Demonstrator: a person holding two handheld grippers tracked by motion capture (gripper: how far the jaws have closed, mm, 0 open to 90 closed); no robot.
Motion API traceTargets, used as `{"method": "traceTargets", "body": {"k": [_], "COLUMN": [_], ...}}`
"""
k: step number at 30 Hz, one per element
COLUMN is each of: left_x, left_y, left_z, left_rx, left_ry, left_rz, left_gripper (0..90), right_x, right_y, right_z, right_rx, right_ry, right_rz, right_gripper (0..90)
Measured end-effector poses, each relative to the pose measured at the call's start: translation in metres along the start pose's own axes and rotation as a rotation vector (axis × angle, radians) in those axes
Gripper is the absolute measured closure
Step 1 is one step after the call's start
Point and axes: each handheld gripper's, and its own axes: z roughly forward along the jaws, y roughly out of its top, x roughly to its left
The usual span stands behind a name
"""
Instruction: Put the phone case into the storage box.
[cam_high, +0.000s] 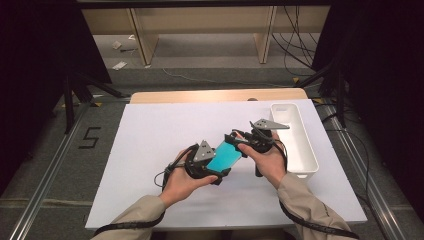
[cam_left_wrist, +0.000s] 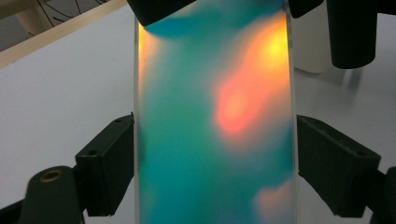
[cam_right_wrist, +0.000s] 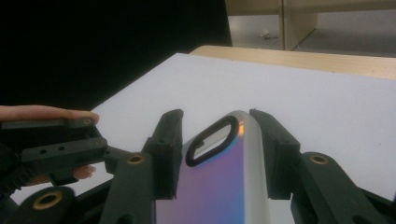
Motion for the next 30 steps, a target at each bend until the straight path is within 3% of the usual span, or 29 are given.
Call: {"method": "traceTargets", "body": {"k": [7, 12, 16, 17, 19, 21, 30], "left_x": [0.0, -0.001, -0.004, -0.002, 0.0, 0.003, 0.014], "left_y": [-0.001, -0.001, -0.002, -0.001, 0.0, 0.0, -0.001], "left_z": [0.001, 0.002, 0.004, 0.003, 0.001, -0.001, -0.008], "left_rx": [0.0, -0.003, -0.022, -0.028, -0.036, -0.037, -0.059], "left_ry": [0.011, 0.022, 0.019, 0.033, 0.042, 0.044, 0.007], "left_rz": [0.017, 0.04, 0.06, 0.079, 0.083, 0.07, 0.011], "left_gripper": [16.9, 16.8, 16.5, 16.4, 18.4, 15.2, 11.1], "right_x": [0.0, 0.003, 0.009, 0.011, 0.017, 0.019, 0.016], "right_y": [0.002, 0.006, 0.01, 0.012, 0.016, 0.02, 0.031], "right_z": [-0.002, -0.005, -0.009, -0.009, -0.012, -0.014, -0.026], "right_rx": [-0.02, -0.035, -0.061, -0.071, -0.072, -0.082, -0.058], "right_ry": [0.018, 0.057, 0.108, 0.118, 0.119, 0.146, 0.144], "right_rz": [0.049, 0.071, 0.118, 0.116, 0.061, 0.061, -0.074], "right_gripper": [64.8, 71.5, 77.4, 79.7, 80.1, 80.1, 79.9]}}
